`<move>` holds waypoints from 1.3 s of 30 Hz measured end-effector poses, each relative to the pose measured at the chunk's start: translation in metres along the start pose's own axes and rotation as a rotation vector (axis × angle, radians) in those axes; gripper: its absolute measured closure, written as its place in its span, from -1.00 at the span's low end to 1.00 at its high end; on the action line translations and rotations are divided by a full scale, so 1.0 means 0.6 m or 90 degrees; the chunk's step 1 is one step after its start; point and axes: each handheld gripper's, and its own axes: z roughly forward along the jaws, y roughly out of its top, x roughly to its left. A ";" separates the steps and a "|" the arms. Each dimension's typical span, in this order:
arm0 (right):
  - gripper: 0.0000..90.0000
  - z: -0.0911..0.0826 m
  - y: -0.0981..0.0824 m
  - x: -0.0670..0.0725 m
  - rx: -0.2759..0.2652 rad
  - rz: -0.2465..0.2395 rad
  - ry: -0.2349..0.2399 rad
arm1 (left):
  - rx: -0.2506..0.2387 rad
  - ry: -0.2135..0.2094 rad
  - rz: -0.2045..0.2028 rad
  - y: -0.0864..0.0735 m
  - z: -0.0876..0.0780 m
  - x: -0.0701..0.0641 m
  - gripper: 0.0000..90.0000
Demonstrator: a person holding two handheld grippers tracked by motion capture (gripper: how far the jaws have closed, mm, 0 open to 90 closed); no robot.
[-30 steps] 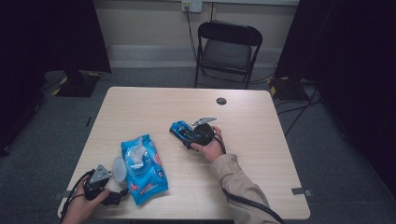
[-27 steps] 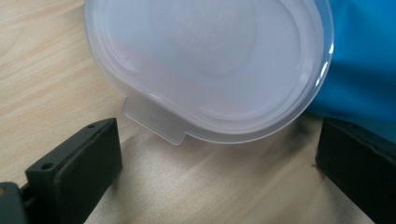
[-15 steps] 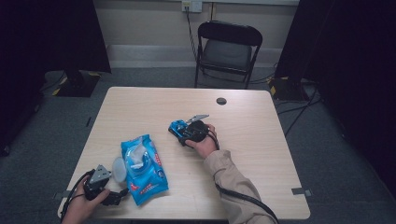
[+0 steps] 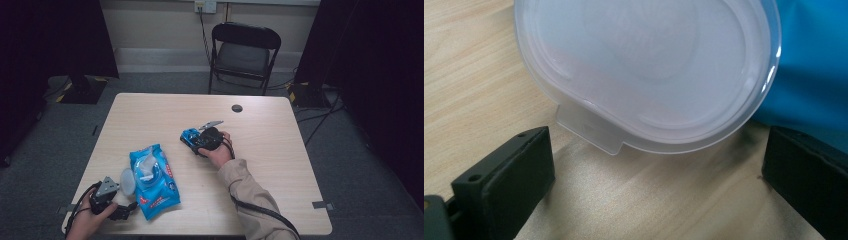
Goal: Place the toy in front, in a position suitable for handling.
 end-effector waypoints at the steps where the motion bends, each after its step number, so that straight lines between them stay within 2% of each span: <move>1: -0.59 -0.001 0.003 -0.001 0.000 0.003 0.000 | 0.000 0.000 0.000 0.000 0.000 0.000 -1.00; 5: -0.60 -0.001 0.008 -0.001 -0.001 0.001 0.006 | 0.000 0.000 0.000 0.000 0.000 0.000 -1.00; 10: -0.61 0.006 0.017 0.002 0.014 -0.019 0.004 | 0.000 0.000 0.000 0.000 0.000 0.000 -1.00; 20: -0.62 0.024 0.017 0.001 0.033 -0.023 -0.005 | 0.000 0.000 0.000 0.000 0.000 0.000 -1.00; 23: -0.62 0.026 0.015 0.001 0.023 -0.005 -0.006 | 0.000 0.000 0.000 0.000 0.000 0.000 -1.00; 30: -0.60 0.024 0.015 0.002 0.029 -0.013 -0.012 | 0.000 0.000 0.001 0.000 0.000 0.000 -1.00; 39: -0.59 0.021 0.012 0.000 0.025 -0.001 -0.007 | 0.001 -0.001 0.002 0.000 0.000 0.001 -1.00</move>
